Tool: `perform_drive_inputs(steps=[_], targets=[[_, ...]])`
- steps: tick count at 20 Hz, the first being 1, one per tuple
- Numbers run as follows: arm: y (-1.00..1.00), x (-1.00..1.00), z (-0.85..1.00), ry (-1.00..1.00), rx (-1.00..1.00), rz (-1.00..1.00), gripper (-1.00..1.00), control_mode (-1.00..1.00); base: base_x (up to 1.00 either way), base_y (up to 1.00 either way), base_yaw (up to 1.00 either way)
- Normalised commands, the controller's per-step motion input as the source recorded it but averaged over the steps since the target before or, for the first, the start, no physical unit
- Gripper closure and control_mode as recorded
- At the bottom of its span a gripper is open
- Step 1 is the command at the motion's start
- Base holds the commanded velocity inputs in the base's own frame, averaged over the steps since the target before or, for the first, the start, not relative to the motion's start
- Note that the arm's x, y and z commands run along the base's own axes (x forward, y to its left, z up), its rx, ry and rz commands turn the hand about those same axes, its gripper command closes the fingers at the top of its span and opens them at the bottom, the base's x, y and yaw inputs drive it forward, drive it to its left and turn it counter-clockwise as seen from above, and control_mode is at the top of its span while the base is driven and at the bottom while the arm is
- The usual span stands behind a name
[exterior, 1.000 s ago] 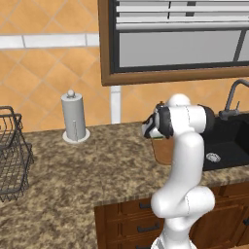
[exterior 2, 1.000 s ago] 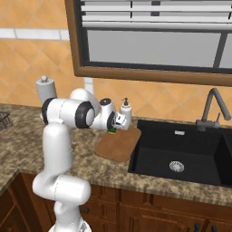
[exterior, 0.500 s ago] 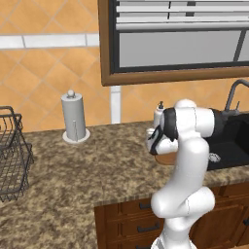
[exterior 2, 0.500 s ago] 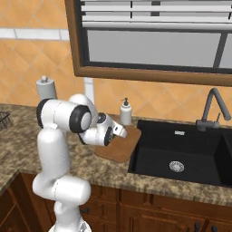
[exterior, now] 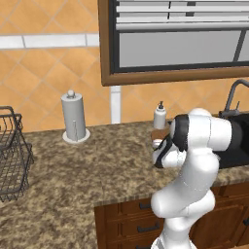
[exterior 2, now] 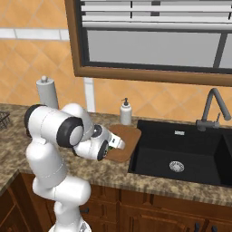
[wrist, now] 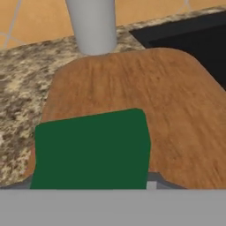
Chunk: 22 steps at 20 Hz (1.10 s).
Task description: Pick up the sponge from the counter and clean the cutting board by briefly scrubbing or pressing down on the cutting board. Once finished, release the sponge.
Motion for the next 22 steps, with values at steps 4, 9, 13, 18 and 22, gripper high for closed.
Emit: perform_drive_inputs(steps=[4, 9, 13, 18, 22], targets=[[0.0, -0.98, -0.3, 0.0, 0.0, 0.0, 1.0, -1.0, 0.0, 0.0, 0.0], [-0.07, -0.24, -0.05, -0.01, 0.0, -0.03, 1.0, -1.0, 0.0, 0.0, 0.0], [-0.36, 0.02, -0.12, -0.07, 0.0, 0.0, 1.0, -1.0, 0.0, 0.0, 0.0], [-0.31, -0.09, -0.73, -0.31, 0.0, -0.05, 1.0, -1.0, 0.0, 0.0, 0.0], [-0.33, -0.03, -0.67, -0.36, 0.0, -0.1, 1.0, -1.0, 0.0, 0.0, 0.0]])
